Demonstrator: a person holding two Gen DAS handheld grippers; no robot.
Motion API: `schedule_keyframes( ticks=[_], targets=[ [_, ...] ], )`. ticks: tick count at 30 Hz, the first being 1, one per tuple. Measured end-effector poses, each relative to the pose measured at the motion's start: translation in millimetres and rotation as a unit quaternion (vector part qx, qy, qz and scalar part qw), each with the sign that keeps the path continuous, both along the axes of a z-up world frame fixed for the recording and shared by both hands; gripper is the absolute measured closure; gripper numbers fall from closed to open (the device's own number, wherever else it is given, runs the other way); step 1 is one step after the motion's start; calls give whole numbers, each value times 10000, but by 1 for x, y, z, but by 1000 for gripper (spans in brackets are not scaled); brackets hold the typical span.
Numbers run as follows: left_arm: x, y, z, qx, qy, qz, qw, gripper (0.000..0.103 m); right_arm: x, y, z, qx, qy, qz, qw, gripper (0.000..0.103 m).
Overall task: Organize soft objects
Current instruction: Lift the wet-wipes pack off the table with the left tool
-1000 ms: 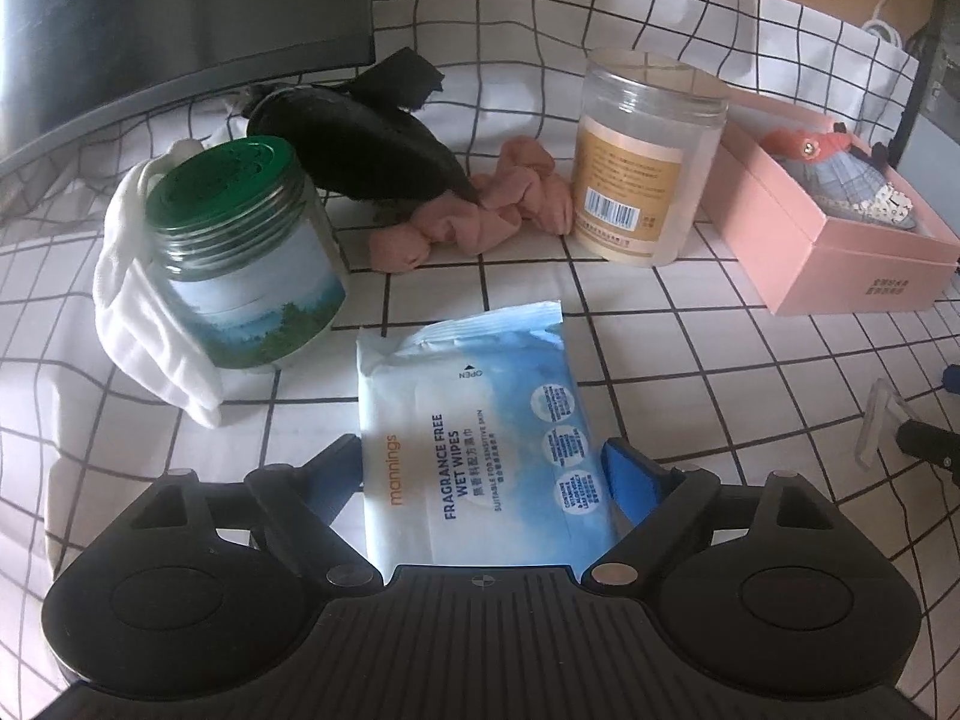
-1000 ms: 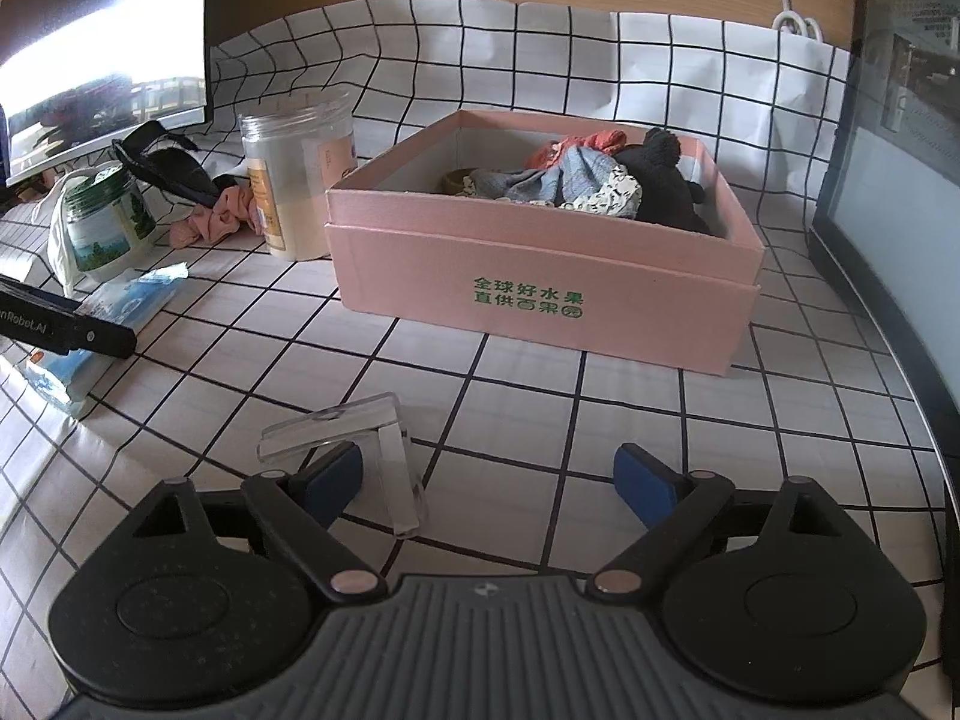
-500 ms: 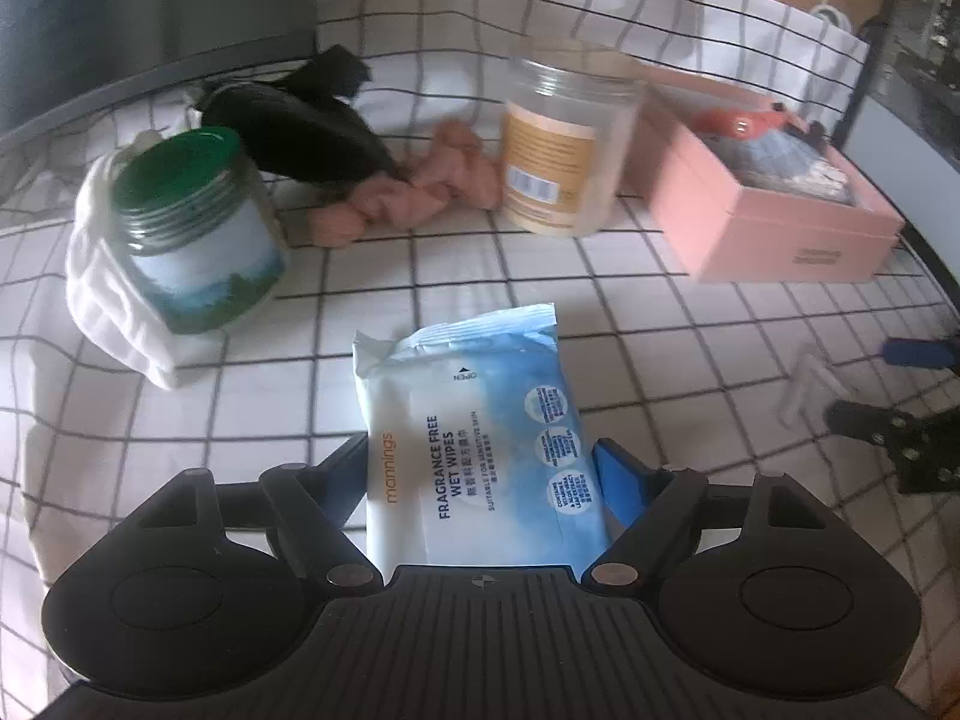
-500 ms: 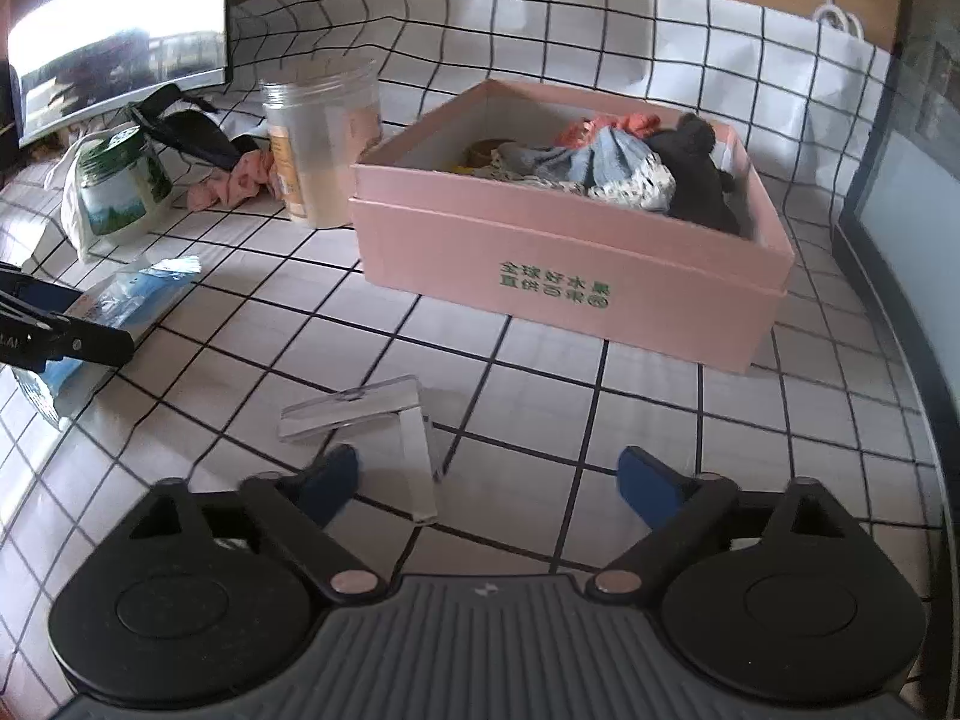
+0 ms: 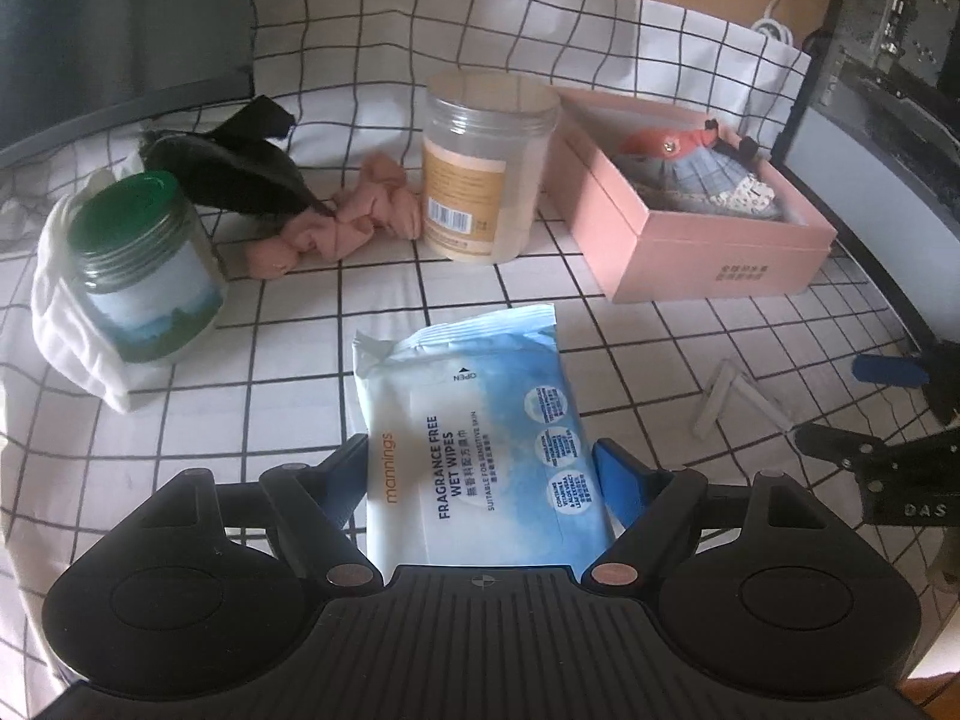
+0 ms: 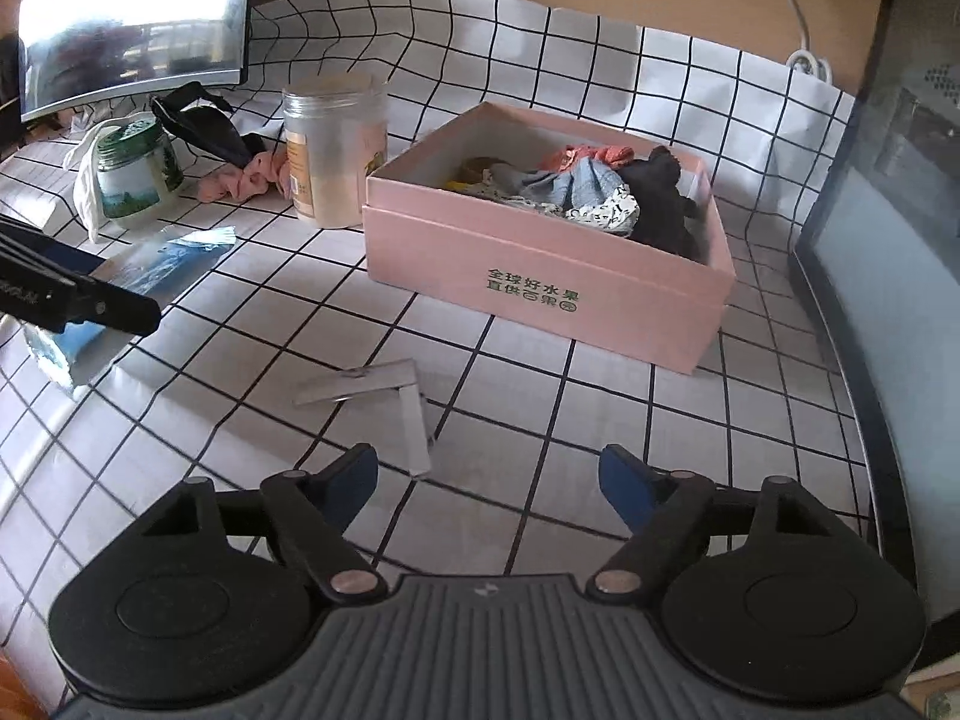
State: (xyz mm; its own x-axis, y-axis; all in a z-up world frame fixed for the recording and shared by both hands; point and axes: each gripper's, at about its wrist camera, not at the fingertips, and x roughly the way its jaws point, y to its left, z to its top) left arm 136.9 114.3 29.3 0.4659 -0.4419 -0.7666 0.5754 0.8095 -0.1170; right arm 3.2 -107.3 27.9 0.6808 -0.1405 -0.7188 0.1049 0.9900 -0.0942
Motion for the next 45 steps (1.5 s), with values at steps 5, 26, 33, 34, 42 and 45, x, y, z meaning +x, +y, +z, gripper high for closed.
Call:
schedule_keyframes(
  ticks=[5,26,33,34,42,45],
  targets=[
    [-2,1,-3,33,78,35,10000,19,3,13,2,201,-79,181,9996,21],
    [-26,7,2,153,78,-19,9999,19,57,22,-16,638,178,553,9963,38],
    [-30,-6,0,186,159,-352,9991,19,62,23,-17,604,134,583,9964,42],
    [-31,-7,0,189,159,-386,9990,19,62,23,-17,601,123,586,9964,42],
    [-34,-14,4,161,116,-612,9979,19,47,19,0,606,-25,554,9966,42],
    [-40,-21,6,116,153,-939,9954,19,31,10,16,580,-142,475,9971,42]
  ],
)
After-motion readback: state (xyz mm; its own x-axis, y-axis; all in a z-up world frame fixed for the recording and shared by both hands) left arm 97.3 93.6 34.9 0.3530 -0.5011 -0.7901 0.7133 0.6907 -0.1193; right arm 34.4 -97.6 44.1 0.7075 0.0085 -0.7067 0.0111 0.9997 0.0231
